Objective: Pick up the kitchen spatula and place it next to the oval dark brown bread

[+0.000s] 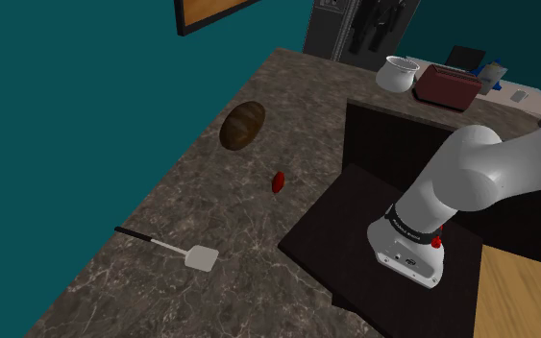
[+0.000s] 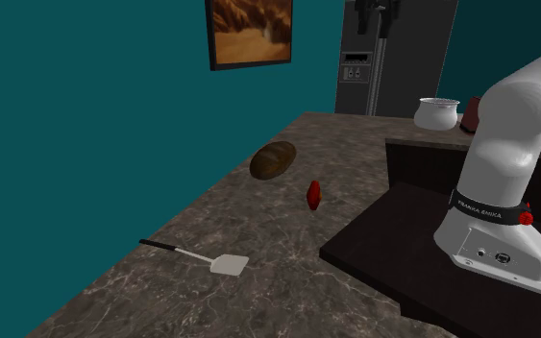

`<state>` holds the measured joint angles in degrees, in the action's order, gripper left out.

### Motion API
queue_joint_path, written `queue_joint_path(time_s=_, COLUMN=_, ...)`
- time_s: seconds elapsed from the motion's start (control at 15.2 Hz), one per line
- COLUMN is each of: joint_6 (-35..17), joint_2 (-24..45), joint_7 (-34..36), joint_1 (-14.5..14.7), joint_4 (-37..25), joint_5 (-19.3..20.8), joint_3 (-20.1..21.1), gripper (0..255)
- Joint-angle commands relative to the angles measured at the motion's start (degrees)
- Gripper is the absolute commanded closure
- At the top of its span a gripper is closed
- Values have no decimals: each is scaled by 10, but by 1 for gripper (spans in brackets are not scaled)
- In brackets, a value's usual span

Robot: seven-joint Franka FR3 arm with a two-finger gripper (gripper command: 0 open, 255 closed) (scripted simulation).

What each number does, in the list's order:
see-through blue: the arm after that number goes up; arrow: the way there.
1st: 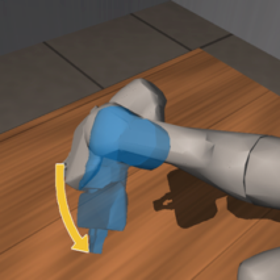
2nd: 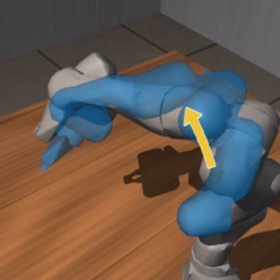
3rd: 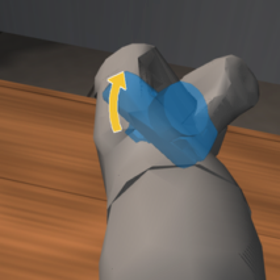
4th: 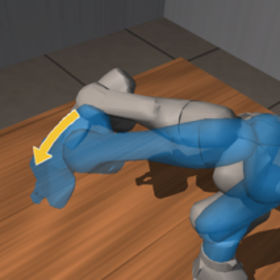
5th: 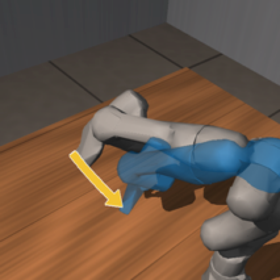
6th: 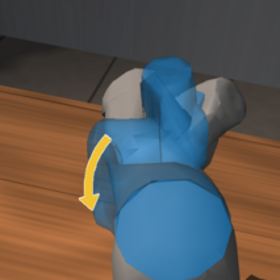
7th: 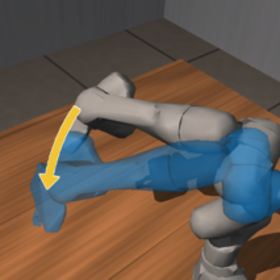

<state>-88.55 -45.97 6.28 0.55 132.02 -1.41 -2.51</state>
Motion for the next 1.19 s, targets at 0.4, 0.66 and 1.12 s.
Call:
queue_joint_path(time_s=0.4, joint_6=-97, joint_2=42, joint_7=19, joint_1=28, joint_4=51, joint_5=-26, joint_3=44, gripper=0)
queue_joint_path(time_s=0.66, joint_6=-163, joint_2=84, joint_7=31, joint_1=47, joint_4=73, joint_5=-41, joint_3=75, gripper=0)
queue_joint_path(time_s=1.12, joint_6=-278, joint_2=182, joint_7=53, joint_1=76, joint_4=85, joint_5=-57, joint_3=129, gripper=0)
